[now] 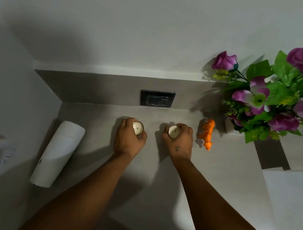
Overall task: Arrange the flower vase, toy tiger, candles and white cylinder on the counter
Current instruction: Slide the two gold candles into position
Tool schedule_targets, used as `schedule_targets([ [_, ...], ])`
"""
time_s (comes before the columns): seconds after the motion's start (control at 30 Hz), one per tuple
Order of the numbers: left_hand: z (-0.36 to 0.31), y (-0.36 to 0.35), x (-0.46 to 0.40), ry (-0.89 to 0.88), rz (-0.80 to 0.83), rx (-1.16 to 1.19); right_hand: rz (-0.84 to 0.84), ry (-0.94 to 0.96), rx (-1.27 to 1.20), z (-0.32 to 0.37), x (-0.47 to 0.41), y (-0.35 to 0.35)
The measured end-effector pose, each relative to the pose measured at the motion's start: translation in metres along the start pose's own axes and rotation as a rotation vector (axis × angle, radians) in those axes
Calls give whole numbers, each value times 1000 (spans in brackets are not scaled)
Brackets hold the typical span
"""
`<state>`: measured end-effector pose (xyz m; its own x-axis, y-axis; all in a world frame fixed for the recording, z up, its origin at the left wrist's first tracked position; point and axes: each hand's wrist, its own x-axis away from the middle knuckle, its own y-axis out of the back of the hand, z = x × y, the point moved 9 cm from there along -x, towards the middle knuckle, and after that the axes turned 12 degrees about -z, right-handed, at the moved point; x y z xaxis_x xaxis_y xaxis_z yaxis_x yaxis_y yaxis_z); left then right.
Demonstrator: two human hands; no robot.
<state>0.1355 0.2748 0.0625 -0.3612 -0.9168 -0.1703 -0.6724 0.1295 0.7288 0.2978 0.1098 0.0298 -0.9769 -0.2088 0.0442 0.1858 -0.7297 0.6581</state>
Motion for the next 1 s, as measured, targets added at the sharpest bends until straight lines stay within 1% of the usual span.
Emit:
schedule_targets([
  [0.1,3,-5,-9,42,18,53,10,-12,7,6,-15,-5],
  [0.3,10,-11,-17,45,-27,181,-27,-73,-25,2,-29,-18],
  [0.4,18,-15,-17,61,-4,217,-3,-78,-58,-5,-32,-28],
  [0.53,23,-19,-21,74,20,251,11,-37,-25,-14,-33,-34],
  [0.73,25,-21,-33,113,-13,252,-2,-46,-35,-14,-38,-35],
  [1.0,32,-29,-38,147,-14,228,0,-39,-35,-14,-45,-33],
])
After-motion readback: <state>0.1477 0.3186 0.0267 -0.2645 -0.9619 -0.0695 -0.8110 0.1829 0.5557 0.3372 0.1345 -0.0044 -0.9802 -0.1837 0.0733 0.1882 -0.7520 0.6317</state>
